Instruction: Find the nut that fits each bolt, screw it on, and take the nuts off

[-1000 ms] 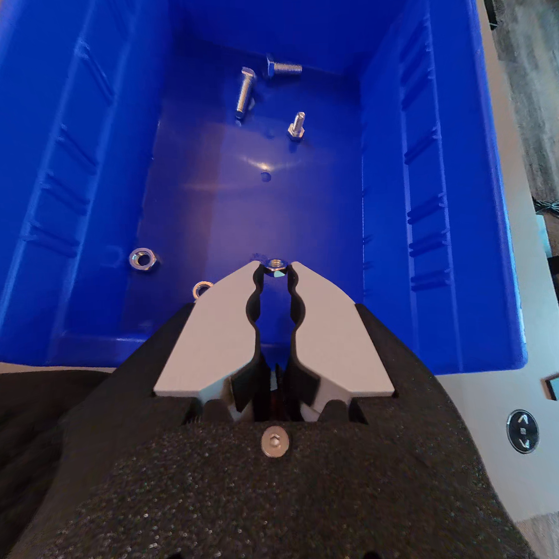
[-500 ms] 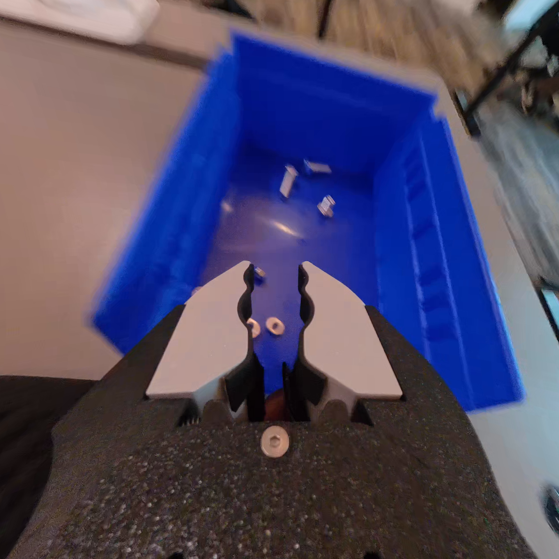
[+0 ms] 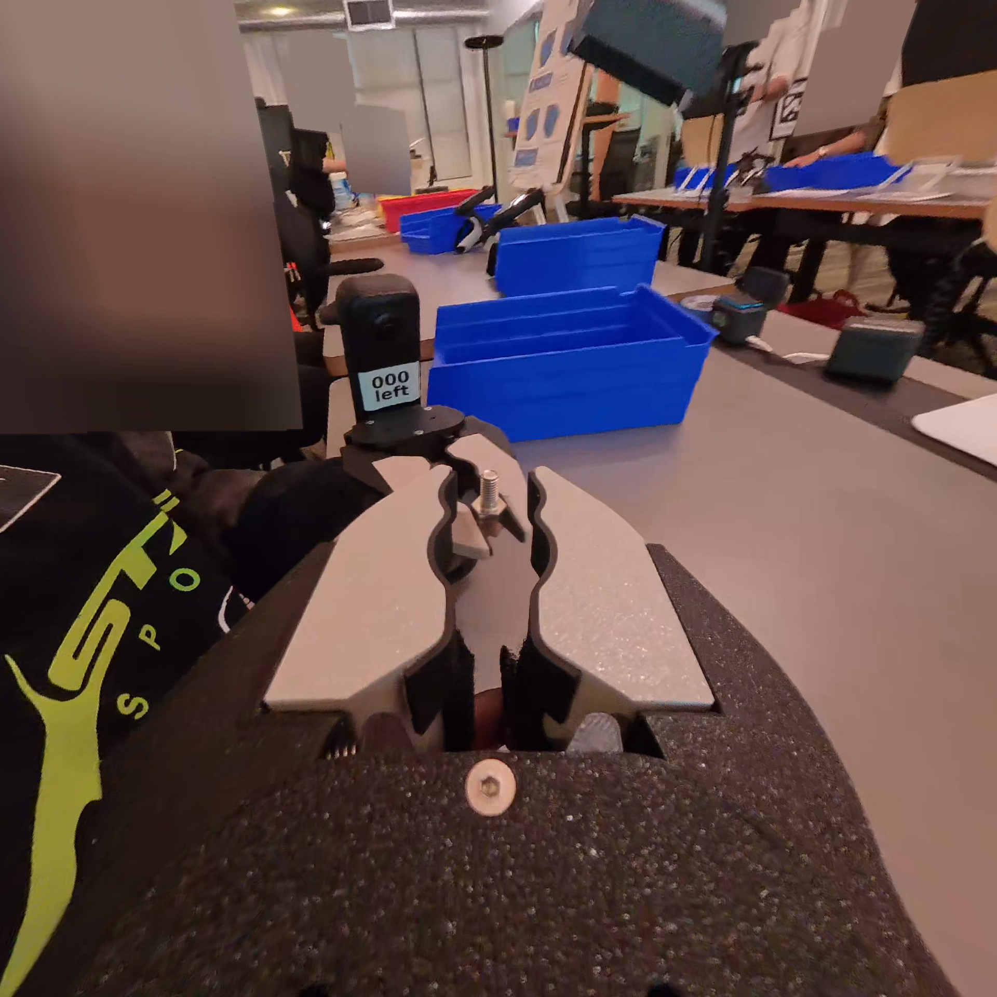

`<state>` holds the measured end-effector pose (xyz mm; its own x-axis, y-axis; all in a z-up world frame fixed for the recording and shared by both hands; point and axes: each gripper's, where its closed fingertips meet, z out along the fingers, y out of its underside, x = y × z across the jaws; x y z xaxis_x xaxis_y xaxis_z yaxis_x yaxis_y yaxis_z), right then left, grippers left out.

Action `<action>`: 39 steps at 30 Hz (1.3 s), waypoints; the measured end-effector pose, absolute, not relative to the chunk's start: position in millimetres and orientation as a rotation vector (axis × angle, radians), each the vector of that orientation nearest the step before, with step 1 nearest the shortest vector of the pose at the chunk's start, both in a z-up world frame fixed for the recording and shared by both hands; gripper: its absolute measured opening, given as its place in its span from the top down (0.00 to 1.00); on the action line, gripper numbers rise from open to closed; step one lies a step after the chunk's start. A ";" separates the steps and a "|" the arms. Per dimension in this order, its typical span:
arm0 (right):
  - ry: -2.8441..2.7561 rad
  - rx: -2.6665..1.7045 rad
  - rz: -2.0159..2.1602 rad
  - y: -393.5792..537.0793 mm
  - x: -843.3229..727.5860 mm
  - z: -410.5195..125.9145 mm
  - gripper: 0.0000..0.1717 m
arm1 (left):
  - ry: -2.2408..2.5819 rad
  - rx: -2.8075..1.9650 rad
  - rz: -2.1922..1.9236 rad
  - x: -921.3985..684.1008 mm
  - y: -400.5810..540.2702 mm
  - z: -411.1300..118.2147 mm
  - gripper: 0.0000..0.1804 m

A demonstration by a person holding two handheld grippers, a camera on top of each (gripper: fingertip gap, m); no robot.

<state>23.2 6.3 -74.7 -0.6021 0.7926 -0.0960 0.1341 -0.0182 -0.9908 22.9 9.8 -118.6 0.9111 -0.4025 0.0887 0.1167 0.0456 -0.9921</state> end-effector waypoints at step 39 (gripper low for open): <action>-1.153 -2.122 0.465 408.8 93.1 -217.7 0.95 | 0.184 -1.478 -0.405 18.1 13.9 -118.7 0.75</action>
